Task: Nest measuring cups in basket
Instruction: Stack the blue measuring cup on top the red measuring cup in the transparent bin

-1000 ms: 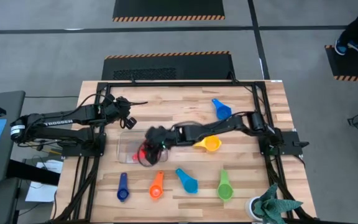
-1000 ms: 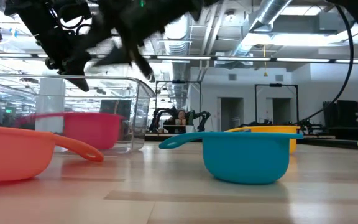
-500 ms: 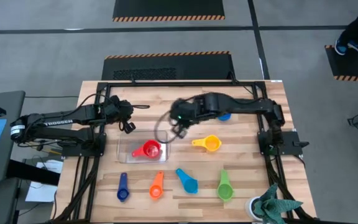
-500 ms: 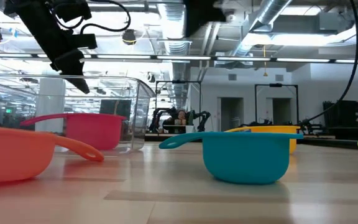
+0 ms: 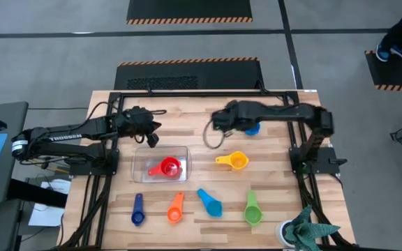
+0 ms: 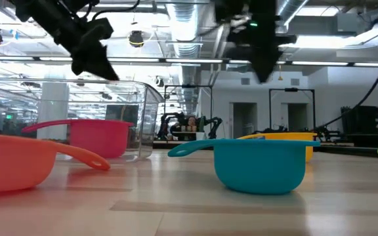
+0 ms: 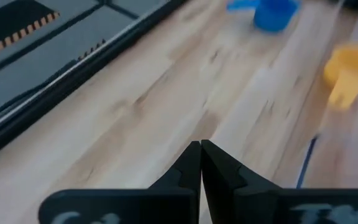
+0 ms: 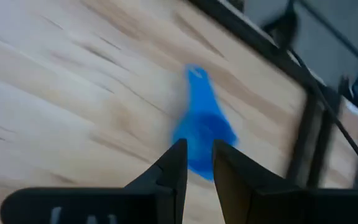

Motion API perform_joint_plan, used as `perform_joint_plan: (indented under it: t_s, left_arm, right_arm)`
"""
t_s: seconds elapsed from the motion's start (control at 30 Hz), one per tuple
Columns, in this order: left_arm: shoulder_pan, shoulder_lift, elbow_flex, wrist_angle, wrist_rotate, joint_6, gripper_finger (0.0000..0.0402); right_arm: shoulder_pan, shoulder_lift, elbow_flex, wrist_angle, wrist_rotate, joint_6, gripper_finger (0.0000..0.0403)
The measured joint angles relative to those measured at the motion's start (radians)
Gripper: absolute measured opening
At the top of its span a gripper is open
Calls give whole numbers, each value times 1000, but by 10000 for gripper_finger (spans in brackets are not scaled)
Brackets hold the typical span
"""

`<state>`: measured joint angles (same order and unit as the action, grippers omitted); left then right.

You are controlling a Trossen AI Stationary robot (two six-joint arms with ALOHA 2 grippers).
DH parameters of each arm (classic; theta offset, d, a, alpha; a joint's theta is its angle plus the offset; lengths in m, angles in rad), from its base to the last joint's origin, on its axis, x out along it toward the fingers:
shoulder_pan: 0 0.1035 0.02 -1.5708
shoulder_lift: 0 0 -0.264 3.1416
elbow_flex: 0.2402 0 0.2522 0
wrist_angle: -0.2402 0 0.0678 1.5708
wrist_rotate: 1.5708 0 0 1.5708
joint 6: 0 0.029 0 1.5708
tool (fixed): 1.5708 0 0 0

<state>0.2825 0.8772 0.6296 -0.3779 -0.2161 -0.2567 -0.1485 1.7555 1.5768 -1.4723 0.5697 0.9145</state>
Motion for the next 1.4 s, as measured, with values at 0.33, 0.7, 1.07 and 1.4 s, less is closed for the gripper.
perform_joint_plan:
  t_s: [0.33,0.7,1.07,1.4]
  left_arm:
    - [-1,56,0,231,-9,-154,0]
    - [-3,242,14,376,51,-220,0]
    - [-3,273,55,393,77,-202,0]
    - [-3,272,64,391,138,-181,0]
  right_arm:
    - [-168,-362,-386,160,-100,-155,97]
    - [-299,-634,-800,648,-374,-134,97]
    - [-332,-488,-851,770,-309,-100,99]
    - [-329,-398,-852,865,-319,-66,144]
